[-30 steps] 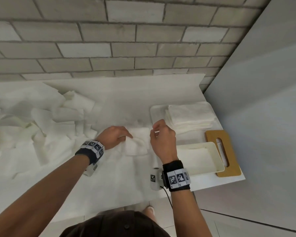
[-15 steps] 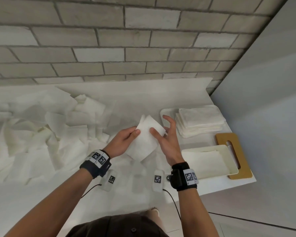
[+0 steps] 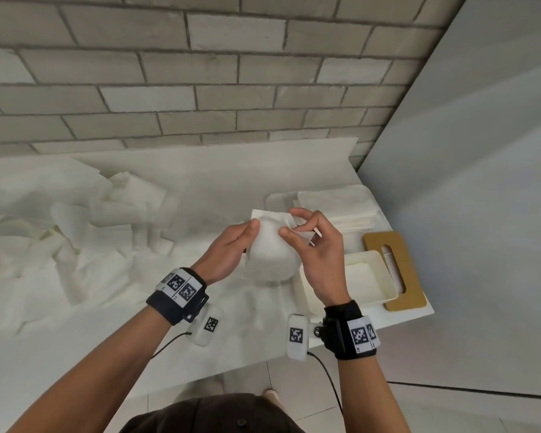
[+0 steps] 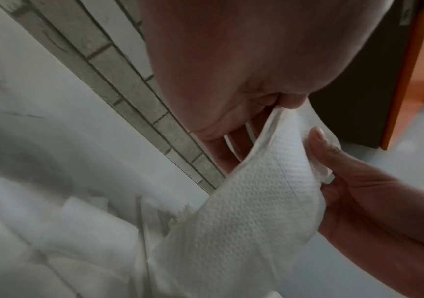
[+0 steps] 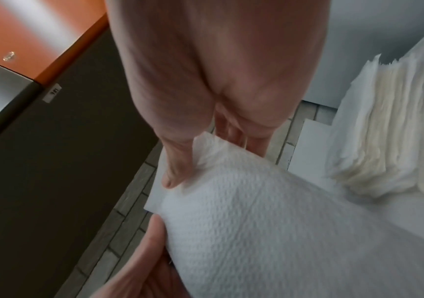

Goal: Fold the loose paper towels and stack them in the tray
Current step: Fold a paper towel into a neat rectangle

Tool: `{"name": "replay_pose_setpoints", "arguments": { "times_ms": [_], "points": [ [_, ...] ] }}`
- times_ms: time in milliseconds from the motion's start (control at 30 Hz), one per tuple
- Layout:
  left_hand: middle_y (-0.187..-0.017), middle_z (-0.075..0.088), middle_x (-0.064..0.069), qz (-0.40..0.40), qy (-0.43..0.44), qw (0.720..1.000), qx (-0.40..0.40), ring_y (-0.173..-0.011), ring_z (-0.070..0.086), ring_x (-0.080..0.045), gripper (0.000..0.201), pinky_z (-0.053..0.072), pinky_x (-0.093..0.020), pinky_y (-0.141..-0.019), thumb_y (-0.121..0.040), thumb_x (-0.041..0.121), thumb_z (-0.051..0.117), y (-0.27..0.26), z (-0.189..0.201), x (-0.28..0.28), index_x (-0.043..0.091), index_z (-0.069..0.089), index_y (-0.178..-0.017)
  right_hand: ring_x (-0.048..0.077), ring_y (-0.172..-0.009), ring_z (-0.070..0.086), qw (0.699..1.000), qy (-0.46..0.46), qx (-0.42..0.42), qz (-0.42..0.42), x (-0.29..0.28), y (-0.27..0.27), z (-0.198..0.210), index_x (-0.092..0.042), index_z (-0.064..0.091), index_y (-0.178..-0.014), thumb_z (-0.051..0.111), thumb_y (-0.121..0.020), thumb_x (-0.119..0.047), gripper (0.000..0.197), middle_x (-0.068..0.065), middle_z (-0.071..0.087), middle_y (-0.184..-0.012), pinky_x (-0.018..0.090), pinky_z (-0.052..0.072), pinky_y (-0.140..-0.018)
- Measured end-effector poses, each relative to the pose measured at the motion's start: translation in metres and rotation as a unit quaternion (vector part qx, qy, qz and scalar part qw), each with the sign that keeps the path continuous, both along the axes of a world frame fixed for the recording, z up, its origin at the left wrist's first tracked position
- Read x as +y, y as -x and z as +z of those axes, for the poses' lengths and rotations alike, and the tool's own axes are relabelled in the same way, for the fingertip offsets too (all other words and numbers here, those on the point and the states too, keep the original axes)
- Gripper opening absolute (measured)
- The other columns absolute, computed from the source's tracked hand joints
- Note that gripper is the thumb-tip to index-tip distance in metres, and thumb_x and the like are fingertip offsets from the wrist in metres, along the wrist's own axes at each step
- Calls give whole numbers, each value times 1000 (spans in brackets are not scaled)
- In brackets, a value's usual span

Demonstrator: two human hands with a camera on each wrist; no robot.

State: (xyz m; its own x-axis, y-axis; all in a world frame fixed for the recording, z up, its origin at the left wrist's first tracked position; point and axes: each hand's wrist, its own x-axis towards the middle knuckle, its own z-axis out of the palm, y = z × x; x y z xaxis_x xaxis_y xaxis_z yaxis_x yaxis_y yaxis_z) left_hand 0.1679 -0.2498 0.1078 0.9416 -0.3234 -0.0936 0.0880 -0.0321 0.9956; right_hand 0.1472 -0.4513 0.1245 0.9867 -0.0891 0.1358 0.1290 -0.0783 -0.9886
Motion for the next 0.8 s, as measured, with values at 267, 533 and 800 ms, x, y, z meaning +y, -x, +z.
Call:
{"name": "replay_pose_setpoints", "arguments": {
  "times_ms": [267, 533, 800],
  "points": [
    [-119, 79, 1, -17, -52, 998, -25, -116, 73, -17, 49, 55, -39, -103, -111, 49, 37, 22, 15, -50, 20, 75, -123, 24, -108, 73, 999, 21, 39, 6, -45, 18, 7, -6, 54, -84, 90, -89, -21, 39, 3, 77, -107, 48, 62, -90],
    [-104, 77, -14, -100, -200, 970, -91, -92, 72, -28, 76, 54, -56, -94, -104, 75, 31, 31, 16, -84, 15, 75, -112, 14, -108, 70, 976, 158, 17, 147, -102, 33, 30, -33, 53, -139, 92, -86, -31, 66, -4, 73, -104, 27, 54, -92],
    [-110, 76, 14, 0, -190, 975, -119, -99, 72, 1, 30, 56, -23, -79, -94, 35, 80, 39, 3, -129, 25, 68, -120, 4, -97, 67, 986, 158, -7, -58, -155, 37, 22, -21, 66, -109, 75, -102, -35, 19, -12, 72, -100, 28, 53, -84]
  ]
}}
